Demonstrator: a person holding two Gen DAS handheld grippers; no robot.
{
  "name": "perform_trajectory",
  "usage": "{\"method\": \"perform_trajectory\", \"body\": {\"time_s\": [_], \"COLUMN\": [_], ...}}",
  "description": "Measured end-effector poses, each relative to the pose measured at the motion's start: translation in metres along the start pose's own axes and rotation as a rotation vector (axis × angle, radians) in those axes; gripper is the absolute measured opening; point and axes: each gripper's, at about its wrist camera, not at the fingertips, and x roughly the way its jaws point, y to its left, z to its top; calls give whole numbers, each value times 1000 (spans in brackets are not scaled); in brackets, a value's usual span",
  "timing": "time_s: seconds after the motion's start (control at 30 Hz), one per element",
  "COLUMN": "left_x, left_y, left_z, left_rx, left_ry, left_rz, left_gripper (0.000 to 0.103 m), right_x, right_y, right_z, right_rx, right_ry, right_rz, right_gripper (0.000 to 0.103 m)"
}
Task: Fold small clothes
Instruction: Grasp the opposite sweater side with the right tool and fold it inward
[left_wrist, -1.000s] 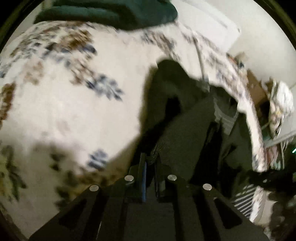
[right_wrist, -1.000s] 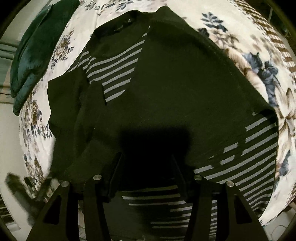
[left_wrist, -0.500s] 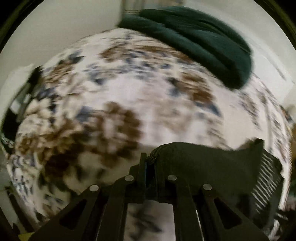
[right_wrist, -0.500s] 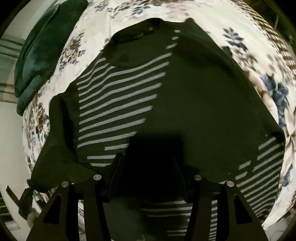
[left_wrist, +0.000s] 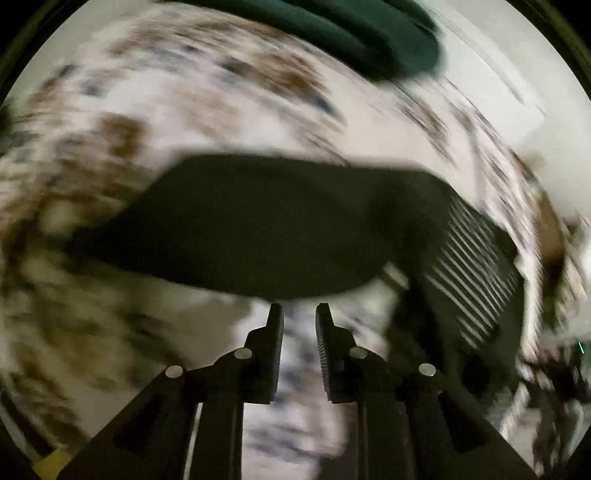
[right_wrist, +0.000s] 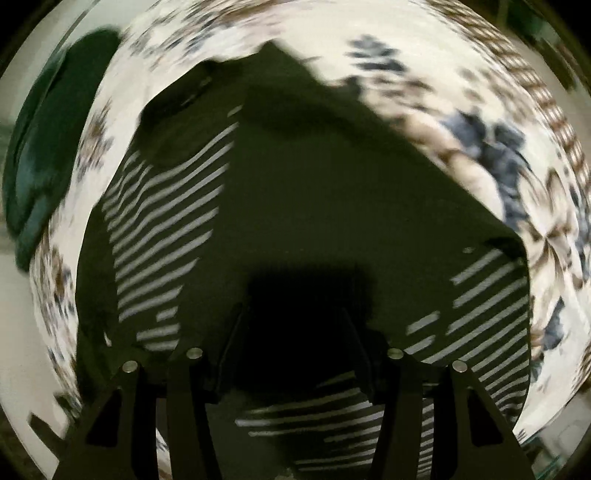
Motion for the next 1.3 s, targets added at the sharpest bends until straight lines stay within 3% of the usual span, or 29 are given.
{"method": "perform_trajectory", "body": {"time_s": [0.07,0.23,0.43,0.6,0.73,0.77,0.8,0.83,0.87,1.0,1.07,1.17,1.27,1.3], "left_x": [32,86,74,59,65,65,65,66,65,68,71,79,87,92], "left_y": [-33,-79,-86,-72,-63,-64,-66,-70,-71,-85,-93,-112,-127,-134], "left_z": [-10,-11,-5,-7,-7,-6,-5,-4,-3,-2,-2,-5,-13,-17], "left_rx": [60,147,125,76,38,37,42,51,54,78,97,146,201,238], "left_ry": [70,162,120,65,78,72,67,60,56,52,55,80,109,126], "left_rz": [-51,-61,-56,-7,-3,0,3,4,4,-19,-28,-49,-77,-83], "left_gripper": [29,29,30,51,51,51,51,51,51,51,51,51,51,51], "right_x": [3,25,34,10,28,33,35,34,29,-9,-18,-3,2,0], "right_y": [-16,-51,-81,-102,-119,-120,-119,-115,-113,-122,-145,-175,-174,-170], "right_z": [9,30,36,23,18,19,23,25,29,37,46,60,66,67], "right_rx": [44,137,227,279,338,345,346,343,338,375,462,565,534,509], "right_ry": [-11,6,23,2,38,28,-1,-36,-81,-296,-338,-259,-200,-192], "right_rz": [17,21,56,49,114,130,143,131,124,72,40,91,75,69], "right_gripper": [55,55,55,55,55,52,27,14,9,8,8,8,12,18]}}
